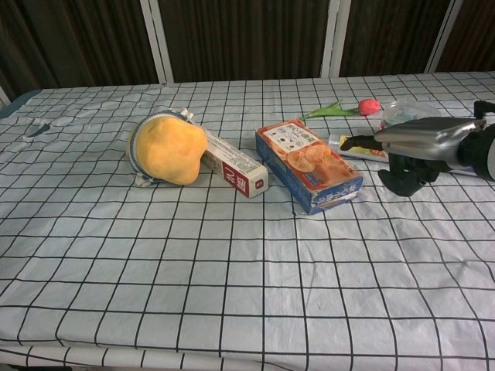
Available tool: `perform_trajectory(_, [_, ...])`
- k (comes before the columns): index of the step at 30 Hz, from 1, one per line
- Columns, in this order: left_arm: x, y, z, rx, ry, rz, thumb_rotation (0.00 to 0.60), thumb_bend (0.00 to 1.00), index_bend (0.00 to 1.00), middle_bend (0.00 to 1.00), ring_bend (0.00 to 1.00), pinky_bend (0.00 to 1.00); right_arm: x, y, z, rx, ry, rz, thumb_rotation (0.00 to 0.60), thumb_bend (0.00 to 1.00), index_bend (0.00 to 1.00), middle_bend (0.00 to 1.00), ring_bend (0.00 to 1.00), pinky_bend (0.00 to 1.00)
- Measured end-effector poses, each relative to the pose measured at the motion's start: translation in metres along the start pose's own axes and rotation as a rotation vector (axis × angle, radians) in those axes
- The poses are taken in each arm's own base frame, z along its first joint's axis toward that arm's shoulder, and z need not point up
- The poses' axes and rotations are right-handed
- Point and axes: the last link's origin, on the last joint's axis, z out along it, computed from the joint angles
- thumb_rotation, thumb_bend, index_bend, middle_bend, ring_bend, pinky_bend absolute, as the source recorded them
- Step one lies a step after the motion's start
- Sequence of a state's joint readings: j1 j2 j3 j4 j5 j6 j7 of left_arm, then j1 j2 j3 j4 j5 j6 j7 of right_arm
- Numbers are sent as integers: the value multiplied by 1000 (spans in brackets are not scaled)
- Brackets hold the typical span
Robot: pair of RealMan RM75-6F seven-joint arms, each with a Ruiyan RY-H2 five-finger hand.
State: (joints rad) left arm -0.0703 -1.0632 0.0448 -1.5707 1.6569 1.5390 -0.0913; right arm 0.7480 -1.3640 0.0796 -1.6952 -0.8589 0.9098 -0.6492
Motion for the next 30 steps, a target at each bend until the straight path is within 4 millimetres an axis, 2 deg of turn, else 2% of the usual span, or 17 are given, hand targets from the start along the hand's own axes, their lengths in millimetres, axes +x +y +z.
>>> perform_trajectory(1, [0,0,0,1,0,0,600,425,0,0,8,0,1,0,-1,2,7,1,600,694,0,996,1000,1000])
perform_trajectory(3, [0,0,0,1,0,1,600,425,0,0,8,0,2,1,-3,7,21,2,600,567,0,879,942,952])
perform_trajectory(4, [0,0,0,1,0,0,600,425,0,0,8,0,3,2,-6,10,32,4,600,449,0,707,826,885])
perform_trajectory(5, [0,0,0,1,2,0,600,425,0,0,8,0,3,3,-9,11,42,8,600,335,0,487,645,810])
perform_trajectory(7, [1,-1,0,2,4,-1,600,425,0,0,8,0,5,6,-19,13,73,18,600,266,0,190,352,711])
perform_trajectory(8, [1,-1,0,3,6,-2,600,425,0,0,8,0,5,7,-24,13,90,20,600,251,0,75,200,647])
perform_trajectory(9, [1,-1,-1,5,7,-2,600,425,0,0,8,0,5,9,-30,11,110,21,600,247,0,15,92,581])
perform_trajectory(11, [2,-1,-1,6,9,-3,600,425,0,0,8,0,4,16,-48,1,168,17,600,246,0,0,6,459])
perform_trajectory(13, [1,-1,-2,6,10,-3,600,425,0,0,8,0,2,23,-71,-17,239,11,600,247,0,0,0,301])
perform_trajectory(16, [1,0,-2,6,13,-1,600,425,0,0,9,0,-5,36,-110,-69,345,15,600,246,0,0,0,143])
perform_trajectory(22, [-2,2,-2,9,4,6,600,424,0,0,8,0,-43,69,-203,-256,501,75,600,246,0,0,0,32])
perform_trajectory(23, [-3,2,-1,9,0,9,600,424,0,0,8,0,-48,73,-214,-274,510,82,600,246,0,0,0,23])
perform_trajectory(25, [-4,2,1,9,-7,12,600,424,0,0,8,0,-56,79,-228,-290,521,90,600,246,0,0,0,23])
perform_trajectory(30, [-5,3,2,15,-9,20,600,425,0,0,8,0,-61,77,-226,-252,489,109,600,246,0,0,0,23])
